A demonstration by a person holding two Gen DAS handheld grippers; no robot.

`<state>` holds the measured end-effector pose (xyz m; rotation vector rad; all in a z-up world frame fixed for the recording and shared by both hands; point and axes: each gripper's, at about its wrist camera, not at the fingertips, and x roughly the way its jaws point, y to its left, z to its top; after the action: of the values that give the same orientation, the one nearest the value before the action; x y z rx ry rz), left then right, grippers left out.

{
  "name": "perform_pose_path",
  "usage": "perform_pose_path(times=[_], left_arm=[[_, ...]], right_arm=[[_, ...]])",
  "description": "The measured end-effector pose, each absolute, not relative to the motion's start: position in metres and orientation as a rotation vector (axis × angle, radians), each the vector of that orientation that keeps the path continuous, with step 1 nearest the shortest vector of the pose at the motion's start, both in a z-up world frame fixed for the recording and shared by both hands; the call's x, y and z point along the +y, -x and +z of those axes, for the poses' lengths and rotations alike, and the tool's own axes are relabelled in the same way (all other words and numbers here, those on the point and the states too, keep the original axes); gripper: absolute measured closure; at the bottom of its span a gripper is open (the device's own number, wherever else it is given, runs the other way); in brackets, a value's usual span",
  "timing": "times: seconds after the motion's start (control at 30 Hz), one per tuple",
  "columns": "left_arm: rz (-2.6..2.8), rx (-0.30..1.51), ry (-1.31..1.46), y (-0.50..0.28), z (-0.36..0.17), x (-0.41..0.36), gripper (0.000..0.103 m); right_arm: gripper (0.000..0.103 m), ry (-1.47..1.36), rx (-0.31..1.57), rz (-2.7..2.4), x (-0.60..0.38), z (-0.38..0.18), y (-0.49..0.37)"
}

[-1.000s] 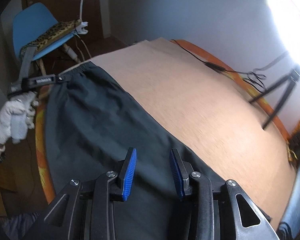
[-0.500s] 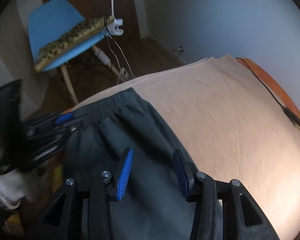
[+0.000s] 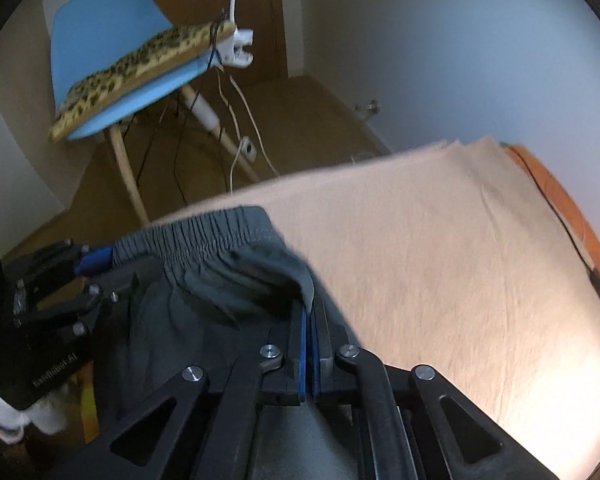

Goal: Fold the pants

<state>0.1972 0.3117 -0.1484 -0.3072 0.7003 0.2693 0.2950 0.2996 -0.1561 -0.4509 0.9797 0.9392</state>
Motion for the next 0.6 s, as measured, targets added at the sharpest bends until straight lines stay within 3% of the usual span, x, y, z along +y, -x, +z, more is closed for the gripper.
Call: perform_pose_path(times=[0.13,0.2,0.23,0.43,0.53,0.6], left_arm=[[0.257,0.752,0.327,-0.199,-0.157,0.321,0.078],[0.261,0.765,0.329,-0.195,-0.158,0.322,0.071],[0.265,0.761,0.337,-0.192,-0.157,0.323,0.068],[0.290,0.752,0.343,-0.178,-0.145,0.324,0.061],[0.310,0.741,0.346,-0.172,-0.136,0.327,0.051],[0.322,0.735,0.347,-0.167,-0.129,0.327,0.051]], right_arm=[[0.099,0.474,0.992,0.932,0.319,-0.159,-0.299],[0.082,0.504,0.996,0.915,0.321,-0.163,-0.297],[0.067,0.508,0.993,0.908,0.320,-0.163,-0.295],[0.064,0.394,0.973,0.869,0.267,-0.135,-0.291],[0.043,0.322,0.941,0.845,0.228,-0.112,-0.280],[0.038,0.281,0.913,0.824,0.194,-0.097,-0.266]])
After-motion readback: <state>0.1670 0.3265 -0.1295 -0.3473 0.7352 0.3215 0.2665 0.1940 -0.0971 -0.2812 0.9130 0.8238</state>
